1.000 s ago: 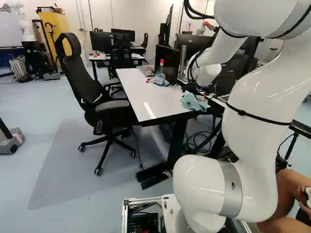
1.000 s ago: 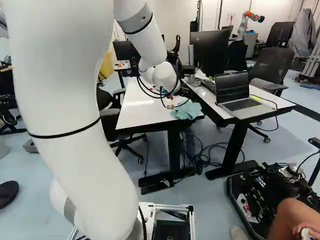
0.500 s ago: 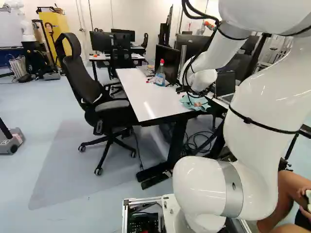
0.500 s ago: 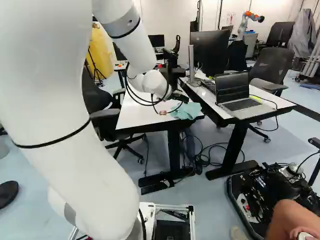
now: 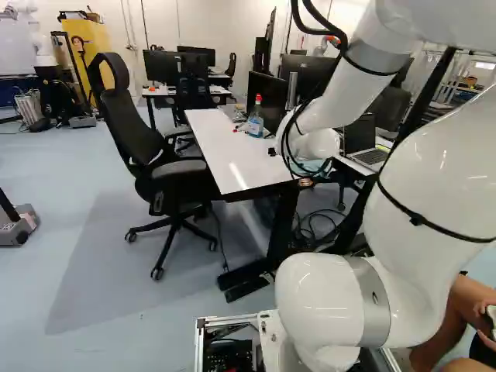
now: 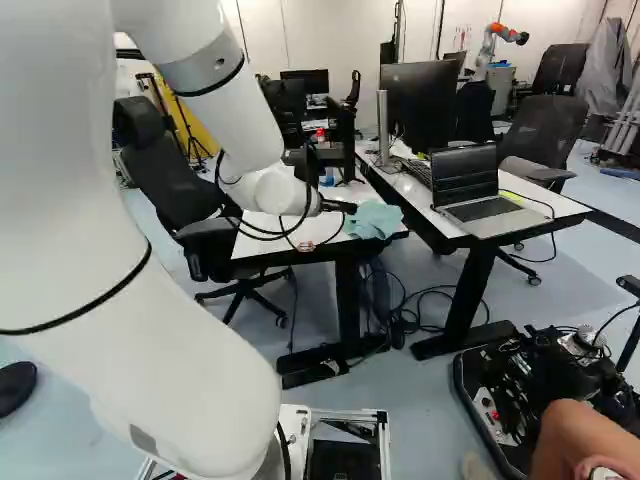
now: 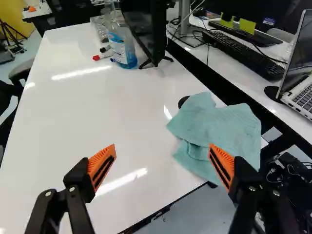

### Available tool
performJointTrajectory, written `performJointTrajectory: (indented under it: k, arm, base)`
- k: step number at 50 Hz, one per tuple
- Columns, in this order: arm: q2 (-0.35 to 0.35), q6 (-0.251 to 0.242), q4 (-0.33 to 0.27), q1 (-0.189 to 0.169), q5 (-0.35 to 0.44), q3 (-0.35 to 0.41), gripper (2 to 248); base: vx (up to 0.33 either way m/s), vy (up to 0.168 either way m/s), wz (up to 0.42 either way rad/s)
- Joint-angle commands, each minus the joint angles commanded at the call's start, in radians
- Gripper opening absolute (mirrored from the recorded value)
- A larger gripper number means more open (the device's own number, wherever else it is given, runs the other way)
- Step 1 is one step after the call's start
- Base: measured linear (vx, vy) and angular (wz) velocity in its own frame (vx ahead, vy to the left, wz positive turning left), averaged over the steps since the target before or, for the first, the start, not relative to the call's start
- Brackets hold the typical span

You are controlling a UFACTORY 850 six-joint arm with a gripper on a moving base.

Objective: Clean the table with the green towel

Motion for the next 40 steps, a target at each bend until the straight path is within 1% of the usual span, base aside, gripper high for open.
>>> performJointTrajectory:
  k: [10,20,40]
  arm:
    - [0.051,0.0,0.0,0.038,0.088,0.09,247]
    - [0.094,0.0,0.0,0.07,0.16,0.164,247]
    - [0.161,0.0,0.0,0.12,0.274,0.281,247]
  base:
    - [0.0,0.0,0.0]
    - [0.0,0.0,0.0]
    - [0.0,0.0,0.0]
